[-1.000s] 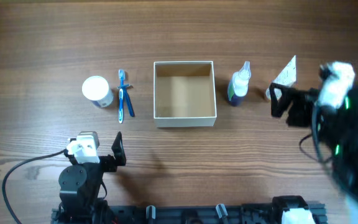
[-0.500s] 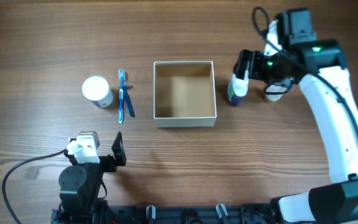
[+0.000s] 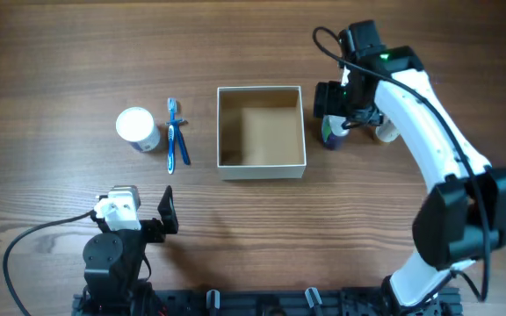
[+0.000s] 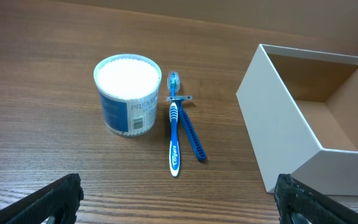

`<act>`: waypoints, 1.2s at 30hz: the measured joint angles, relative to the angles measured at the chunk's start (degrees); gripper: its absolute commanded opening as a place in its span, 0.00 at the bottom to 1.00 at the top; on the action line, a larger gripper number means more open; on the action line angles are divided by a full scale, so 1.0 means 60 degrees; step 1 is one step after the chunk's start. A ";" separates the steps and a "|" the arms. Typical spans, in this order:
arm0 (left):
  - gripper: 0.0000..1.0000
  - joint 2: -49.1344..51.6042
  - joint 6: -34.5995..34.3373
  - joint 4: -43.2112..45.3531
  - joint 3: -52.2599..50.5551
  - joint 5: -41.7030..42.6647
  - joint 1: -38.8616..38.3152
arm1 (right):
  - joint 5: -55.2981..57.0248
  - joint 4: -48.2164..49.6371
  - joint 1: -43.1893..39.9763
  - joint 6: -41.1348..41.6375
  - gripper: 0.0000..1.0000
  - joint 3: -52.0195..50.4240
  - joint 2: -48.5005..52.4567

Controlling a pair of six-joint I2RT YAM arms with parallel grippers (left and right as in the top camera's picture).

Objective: Pack container
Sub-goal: 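Grasp the blue foam pump bottle with the right gripper and lower it into the box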

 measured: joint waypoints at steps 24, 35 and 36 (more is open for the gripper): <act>1.00 0.0000 0.0000 0.0000 0.0000 0.0000 0.0000 | 0.0765 -0.0117 0.0018 -0.0586 0.31 -0.0240 -0.1643; 1.00 0.0000 0.0000 0.0000 0.0000 0.0000 0.0000 | -0.0860 0.1224 0.1541 -0.1217 0.33 -0.0153 -0.5297; 1.00 0.0000 0.0000 0.0004 0.0000 0.0000 0.0000 | -0.0965 0.1392 0.1716 -0.1220 0.33 -0.0153 -0.4954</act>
